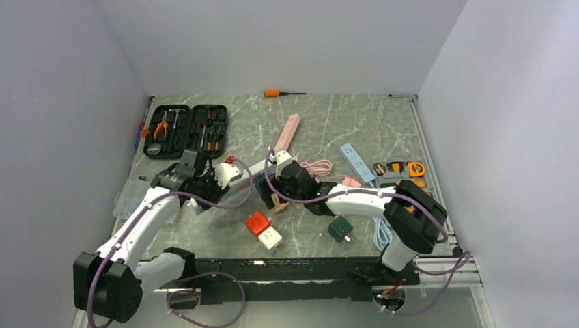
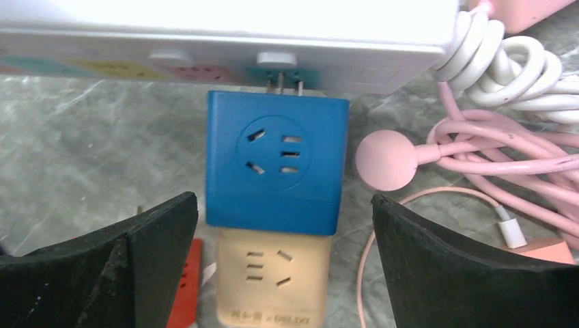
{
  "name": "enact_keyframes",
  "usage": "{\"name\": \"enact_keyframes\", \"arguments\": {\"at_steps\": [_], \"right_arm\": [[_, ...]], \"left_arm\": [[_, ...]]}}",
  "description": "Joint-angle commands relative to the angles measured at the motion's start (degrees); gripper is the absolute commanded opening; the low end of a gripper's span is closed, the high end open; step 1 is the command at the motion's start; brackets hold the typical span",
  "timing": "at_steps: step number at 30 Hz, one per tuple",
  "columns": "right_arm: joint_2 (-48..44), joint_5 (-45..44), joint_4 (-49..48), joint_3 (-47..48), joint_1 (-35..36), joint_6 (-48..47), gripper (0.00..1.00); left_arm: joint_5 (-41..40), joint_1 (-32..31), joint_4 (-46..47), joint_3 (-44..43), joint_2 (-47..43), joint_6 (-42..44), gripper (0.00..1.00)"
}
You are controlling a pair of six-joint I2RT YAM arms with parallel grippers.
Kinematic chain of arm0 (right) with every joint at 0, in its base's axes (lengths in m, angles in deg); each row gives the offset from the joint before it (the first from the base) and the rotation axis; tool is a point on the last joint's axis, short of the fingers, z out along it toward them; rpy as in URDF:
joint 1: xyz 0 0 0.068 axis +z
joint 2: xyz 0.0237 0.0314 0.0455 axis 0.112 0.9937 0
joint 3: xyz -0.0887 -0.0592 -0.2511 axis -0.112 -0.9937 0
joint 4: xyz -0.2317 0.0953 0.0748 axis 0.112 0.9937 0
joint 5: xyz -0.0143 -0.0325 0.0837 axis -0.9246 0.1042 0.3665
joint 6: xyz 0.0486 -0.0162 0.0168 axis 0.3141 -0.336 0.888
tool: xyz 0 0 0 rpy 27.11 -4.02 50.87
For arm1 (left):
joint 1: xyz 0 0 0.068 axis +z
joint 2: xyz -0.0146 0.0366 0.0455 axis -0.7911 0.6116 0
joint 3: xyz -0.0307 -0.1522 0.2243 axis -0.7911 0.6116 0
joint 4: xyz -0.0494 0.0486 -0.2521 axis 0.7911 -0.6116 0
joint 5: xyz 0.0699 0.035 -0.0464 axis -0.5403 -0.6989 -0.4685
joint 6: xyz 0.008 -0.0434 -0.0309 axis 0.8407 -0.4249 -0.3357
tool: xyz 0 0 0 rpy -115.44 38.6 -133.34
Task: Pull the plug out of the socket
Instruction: Place the plug at the center of the board, then remove the plug from the socket.
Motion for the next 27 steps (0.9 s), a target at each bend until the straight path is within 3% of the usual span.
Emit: {"name": "enact_keyframes", "arguments": {"at_steps": [1, 8, 11, 12, 14, 18, 19, 23, 27], "right_arm": [[3.10, -4.92, -7.54, 2.52, 0.16, -0.56, 1.00], [9.47, -3.00, -11.45, 6.34, 0.77, -1.21, 0.99], [11.74, -3.60, -12.01, 8.07, 1.02, -0.58, 0.93], [12.02, -3.72, -12.14, 8.41, 1.09, -0.46, 0.89], [12.55, -4.42, -11.81, 8.67, 1.28, -0.16, 0.71], [10.53, -7.31, -11.20, 6.11, 2.71, 0.05, 0.21], [9.49, -8.03, -11.06, 5.07, 3.30, -0.03, 0.14], [4.94, -11.56, -9.18, 0.11, 6.74, 1.29, 0.11], [1.98, -13.85, -7.86, -3.40, 8.90, 3.59, 0.11]], "left_arm": [[5.44, -0.20, 6.01, -3.52, -2.12, -0.48, 0.00], [6.08, -0.20, 6.05, -4.00, -1.89, -0.71, 0.00], [6.67, -0.19, 5.99, -4.19, -1.81, -0.65, 0.00], [6.93, -0.21, 5.98, -4.29, -1.79, -0.63, 0.00], [7.12, -0.16, 6.02, -4.32, -1.69, -0.56, 0.00], [5.59, -0.18, 7.38, -3.53, -1.69, -0.32, 0.00], [4.37, -0.20, 8.08, -3.08, -1.62, -0.28, 0.00], [-9.92, -0.29, 15.87, -0.28, 0.51, -1.76, 0.00], [-16.50, -0.23, 19.18, 0.25, 3.06, -2.24, 0.00]]}}
